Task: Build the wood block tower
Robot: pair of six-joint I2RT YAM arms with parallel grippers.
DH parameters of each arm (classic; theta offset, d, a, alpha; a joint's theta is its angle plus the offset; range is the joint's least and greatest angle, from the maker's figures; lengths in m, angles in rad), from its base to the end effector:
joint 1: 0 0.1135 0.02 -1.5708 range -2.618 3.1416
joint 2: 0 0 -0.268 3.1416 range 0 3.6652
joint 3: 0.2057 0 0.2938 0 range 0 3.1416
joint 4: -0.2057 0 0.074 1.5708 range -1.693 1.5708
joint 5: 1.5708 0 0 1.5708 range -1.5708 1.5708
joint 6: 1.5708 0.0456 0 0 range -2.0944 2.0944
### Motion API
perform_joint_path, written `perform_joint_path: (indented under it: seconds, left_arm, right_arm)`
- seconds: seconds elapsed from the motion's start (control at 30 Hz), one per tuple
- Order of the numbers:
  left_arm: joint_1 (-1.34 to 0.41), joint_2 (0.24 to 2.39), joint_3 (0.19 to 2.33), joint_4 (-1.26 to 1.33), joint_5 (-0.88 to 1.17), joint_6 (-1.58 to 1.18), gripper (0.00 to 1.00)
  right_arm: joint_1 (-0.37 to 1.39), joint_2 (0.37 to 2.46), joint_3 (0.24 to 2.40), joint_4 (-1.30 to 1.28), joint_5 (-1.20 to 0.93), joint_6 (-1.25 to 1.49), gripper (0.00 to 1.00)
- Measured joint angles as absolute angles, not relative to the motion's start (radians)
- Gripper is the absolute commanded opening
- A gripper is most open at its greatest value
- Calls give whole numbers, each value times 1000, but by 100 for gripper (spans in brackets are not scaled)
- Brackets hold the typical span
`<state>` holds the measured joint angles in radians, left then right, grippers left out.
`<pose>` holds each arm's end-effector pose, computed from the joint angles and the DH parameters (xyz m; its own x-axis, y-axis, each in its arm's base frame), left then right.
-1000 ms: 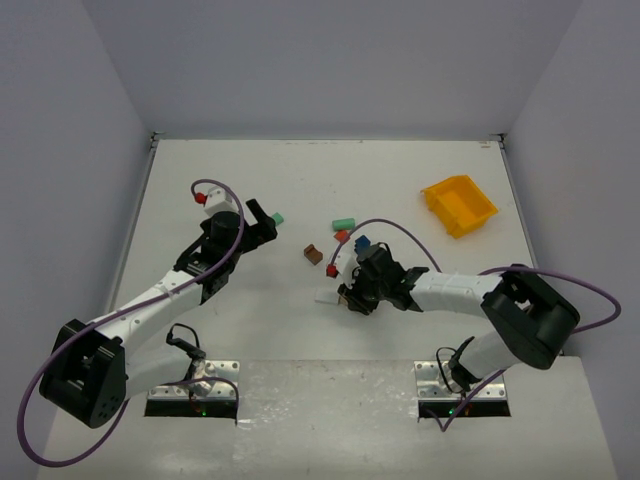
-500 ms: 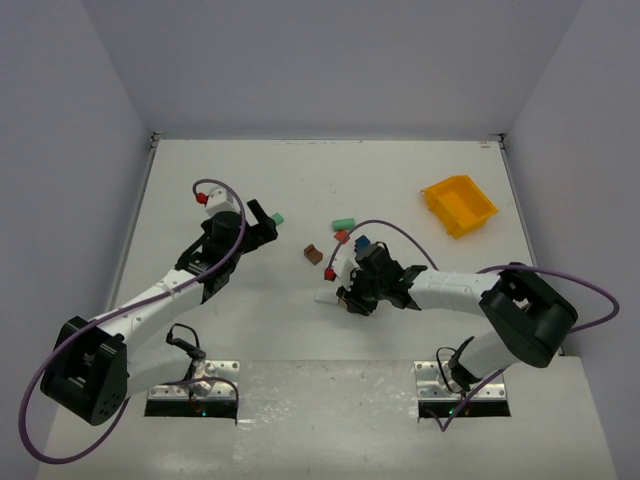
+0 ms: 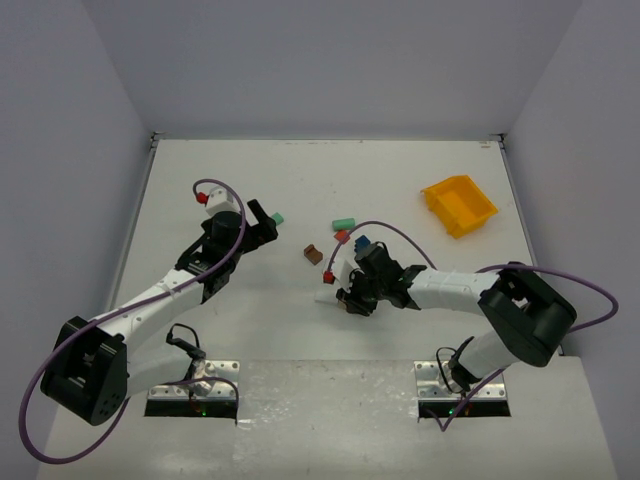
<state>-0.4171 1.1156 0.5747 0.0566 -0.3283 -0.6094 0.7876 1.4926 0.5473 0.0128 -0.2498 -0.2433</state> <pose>0.2650 -0.1013 0.2030 -0.4192 -0.4069 -0.8116 -0.1431 0.9124 -0.3835 0.1942 0.2110 0.0877 -0.3595 -0.6919 -0.6261 -0.9038 0.4251 0.0491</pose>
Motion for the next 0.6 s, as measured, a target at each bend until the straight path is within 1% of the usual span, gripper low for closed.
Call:
perform_joint_path:
  seconds: [0.4, 0.6]
  left_arm:
    - [-417, 1116, 575, 57, -324, -606, 100]
    - [-417, 1116, 575, 57, -320, -606, 100]
  right_arm:
    - [788, 1510, 560, 15, -263, -266, 28]
    - [788, 1517, 566, 16, -271, -281, 33]
